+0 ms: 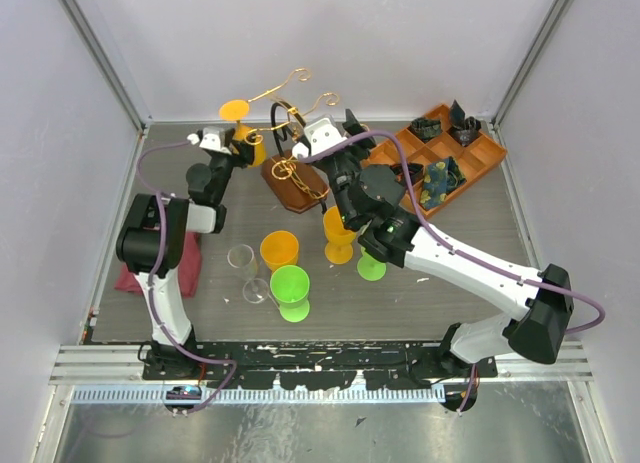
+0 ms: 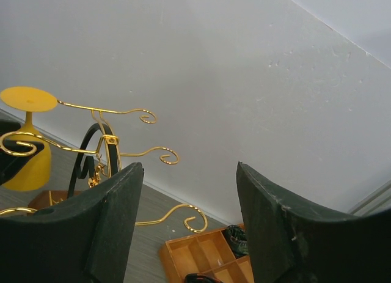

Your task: Place the wine glass upside down on the wine glass rack

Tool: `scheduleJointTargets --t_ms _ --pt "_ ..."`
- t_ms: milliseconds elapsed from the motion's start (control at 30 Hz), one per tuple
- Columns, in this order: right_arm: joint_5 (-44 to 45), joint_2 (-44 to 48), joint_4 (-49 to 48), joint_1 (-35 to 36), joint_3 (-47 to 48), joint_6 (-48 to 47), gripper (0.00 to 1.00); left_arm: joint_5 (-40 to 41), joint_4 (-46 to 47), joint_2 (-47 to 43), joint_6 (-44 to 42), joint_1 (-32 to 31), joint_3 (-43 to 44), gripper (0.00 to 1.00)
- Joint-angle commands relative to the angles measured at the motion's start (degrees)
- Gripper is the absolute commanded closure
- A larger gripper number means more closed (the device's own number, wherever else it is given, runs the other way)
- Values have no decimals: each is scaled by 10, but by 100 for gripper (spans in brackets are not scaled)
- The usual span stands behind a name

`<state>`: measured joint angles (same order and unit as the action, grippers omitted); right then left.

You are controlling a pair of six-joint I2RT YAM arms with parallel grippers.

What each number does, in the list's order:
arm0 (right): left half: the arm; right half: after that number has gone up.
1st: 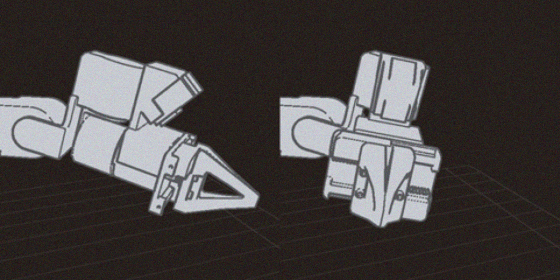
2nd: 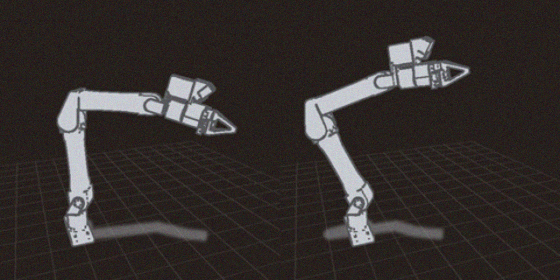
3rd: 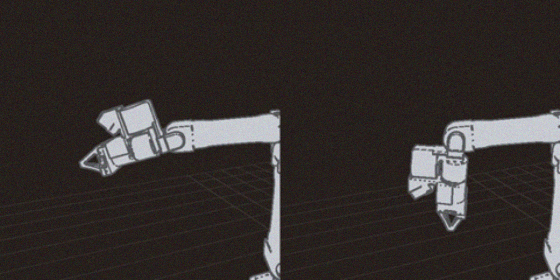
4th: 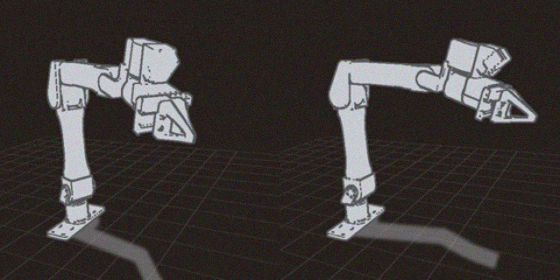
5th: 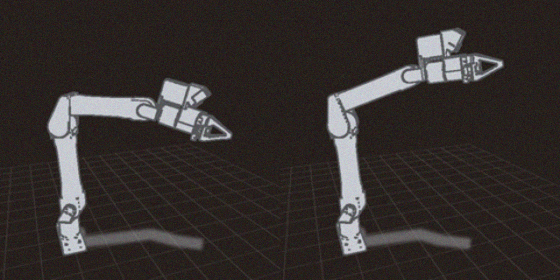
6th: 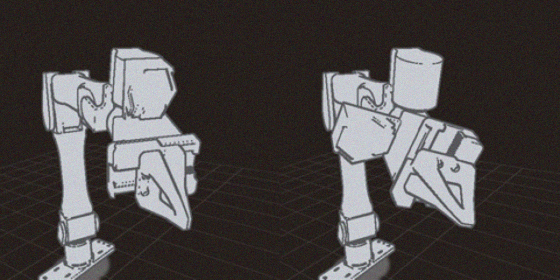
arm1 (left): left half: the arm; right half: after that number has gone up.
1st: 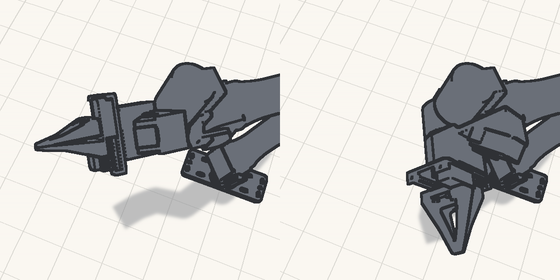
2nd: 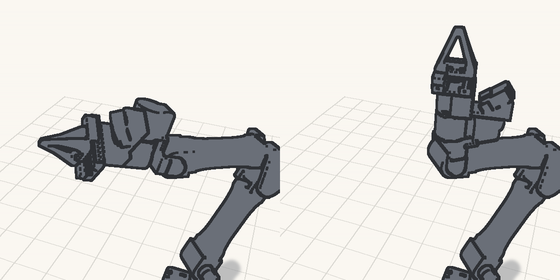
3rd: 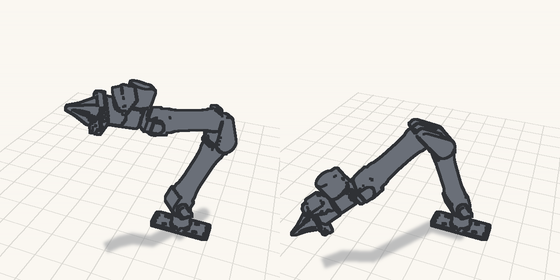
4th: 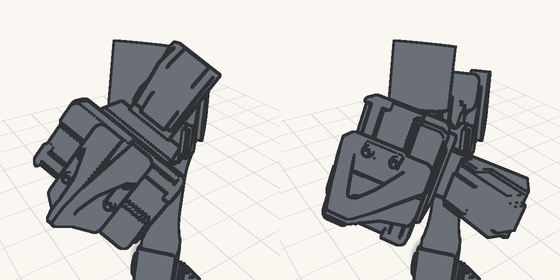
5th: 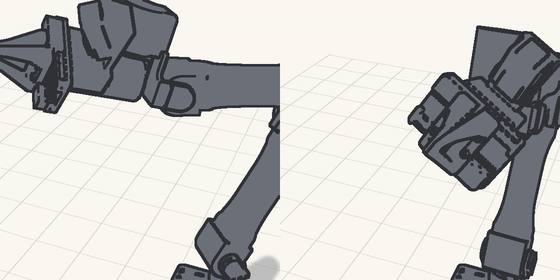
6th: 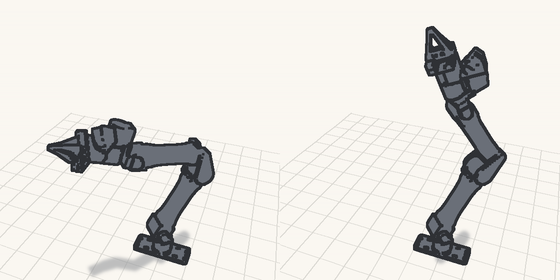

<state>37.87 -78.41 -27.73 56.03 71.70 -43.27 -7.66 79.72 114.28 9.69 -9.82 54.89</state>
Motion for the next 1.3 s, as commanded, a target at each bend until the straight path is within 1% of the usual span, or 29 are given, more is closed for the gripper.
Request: scheduleJointTargets --t_ms 0,167,233,367,433,467,533,633,767,933,1000,1100,1133,1233,1267 --pt "3 26 -5 -1 23 25 31 6 23 -42 -27 0 -52 33" --pt "8 38 31 -2 31 61 27 15 23 -86 -53 1 -117 32" --pt "6 45 70 -2 39 88 25 28 23 -110 -63 1 -143 34" --pt "-9 55 198 -2 74 190 16 73 22 -158 -65 1 -181 35" --pt "-25 57 289 -1 93 247 10 87 13 -193 -65 1 -193 34" --pt "-34 56 329 -1 105 274 9 87 0 -212 -68 1 -197 34" --pt "-58 56 400 -1 126 327 8 82 -63 -258 -80 1 -202 34" --pt "-91 62 463 -1 130 404 8 92 -201 -340 -85 0 -196 30" --pt "-126 78 486 -1 99 479 8 105 -393 -449 -92 1 -173 26" --pt "-134 81 530 -1 68 529 9 107 -533 -545 -97 0 -136 18" --pt "-139 79 556 -1 56 550 9 99 -617 -566 -95 1 -92 15" --pt "-172 78 561 -2 36 576 13 74 -755 -566 -88 1 6 13" --pt "-190 75 555 -1 30 582 13 65 -799 -562 -83 1 33 9" --pt "-243 55 531 -1 29 598 18 35 -874 -545 -60 0 101 1" --pt "-265 46 526 -2 32 601 20 26 -896 -539 -56 0 121 2"
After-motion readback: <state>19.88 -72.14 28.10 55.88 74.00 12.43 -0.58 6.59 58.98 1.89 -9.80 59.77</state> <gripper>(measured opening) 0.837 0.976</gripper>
